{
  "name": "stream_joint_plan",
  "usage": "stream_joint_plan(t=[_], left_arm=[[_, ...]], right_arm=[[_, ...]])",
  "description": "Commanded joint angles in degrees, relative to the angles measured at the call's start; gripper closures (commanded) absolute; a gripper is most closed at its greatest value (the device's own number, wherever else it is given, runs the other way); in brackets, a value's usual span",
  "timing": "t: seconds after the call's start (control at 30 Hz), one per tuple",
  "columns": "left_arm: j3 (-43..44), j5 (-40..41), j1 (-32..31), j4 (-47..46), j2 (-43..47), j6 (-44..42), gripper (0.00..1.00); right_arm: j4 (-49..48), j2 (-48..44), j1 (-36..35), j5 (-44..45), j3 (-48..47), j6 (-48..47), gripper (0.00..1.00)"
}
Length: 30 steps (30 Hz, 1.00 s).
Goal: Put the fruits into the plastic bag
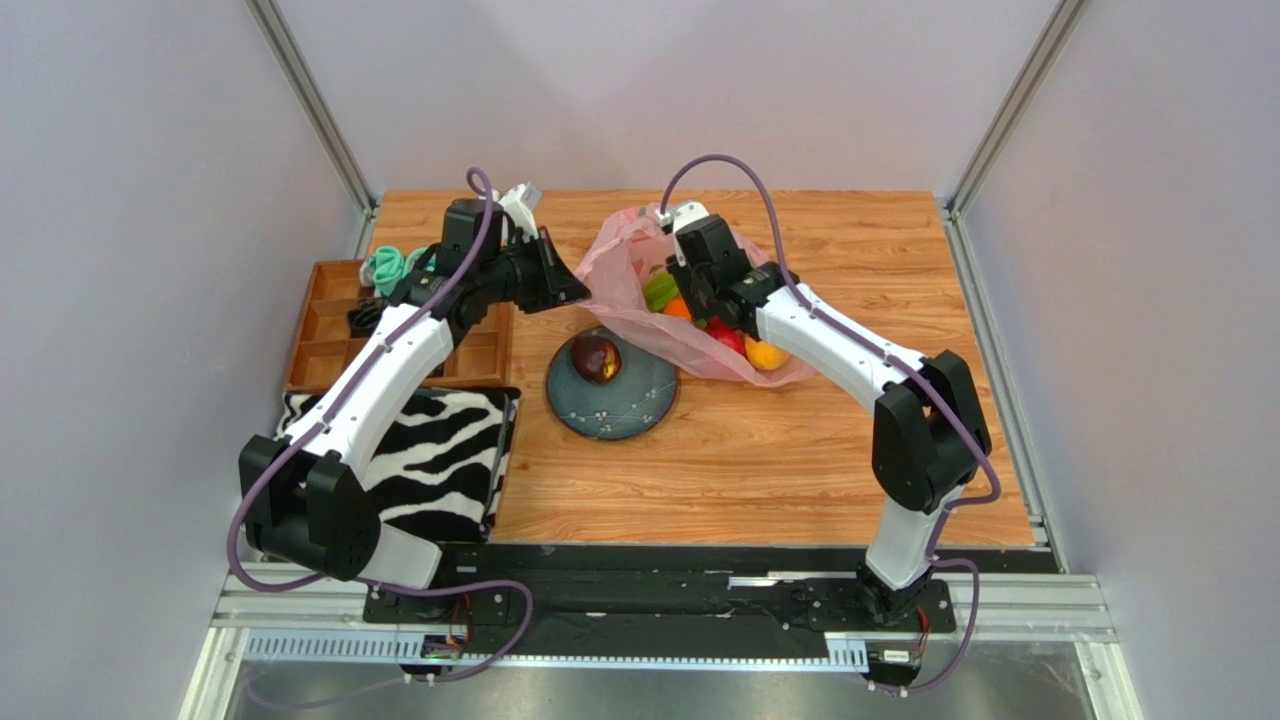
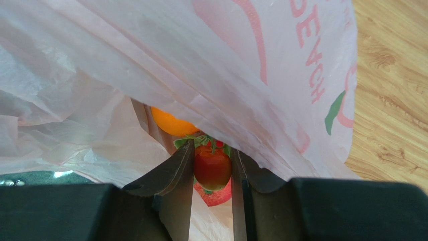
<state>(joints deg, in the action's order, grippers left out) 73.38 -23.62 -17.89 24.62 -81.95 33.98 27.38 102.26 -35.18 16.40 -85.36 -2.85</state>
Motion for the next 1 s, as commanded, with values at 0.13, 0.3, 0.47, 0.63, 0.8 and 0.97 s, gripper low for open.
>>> stream_joint_plan(t=[0.13, 0.3, 0.47, 0.63, 0.8, 0.97], left_arm=[[0.53, -0.11, 0.22, -1.51, 0.83, -0.49, 1.00], [1.23, -0.29, 0.22, -1.24, 0.30, -0.67, 1.00], [1.85, -0.20, 0.22, -1.24, -0.14, -0.75, 1.00], [2.99, 0.24, 0.22, -1.59, -1.28, -0.58, 1.00], [4.92, 1.11, 0.31, -1.24, -3.12, -1.63, 1.00], [6.42, 0.85, 1.45, -1.68, -5.15, -1.81, 1.00]], right_arm=[[0.40, -0.12, 0.64, -0.93, -2.71, 1.71, 0.47], [0.05, -1.44, 1.17, -1.81, -1.92, 2.50, 0.35], [-3.28, -7.32, 1.16, -4.62, 0.98, 2.50, 0.36], [-5.13, -11.37, 0.20, -9.71, 2.65, 7.58, 0.38], [-10.58, -14.72, -3.92, -17.87, 7.39, 9.89, 0.36], [-11.12, -10.95, -10.61, -23.96, 7.33, 7.78, 0.33]])
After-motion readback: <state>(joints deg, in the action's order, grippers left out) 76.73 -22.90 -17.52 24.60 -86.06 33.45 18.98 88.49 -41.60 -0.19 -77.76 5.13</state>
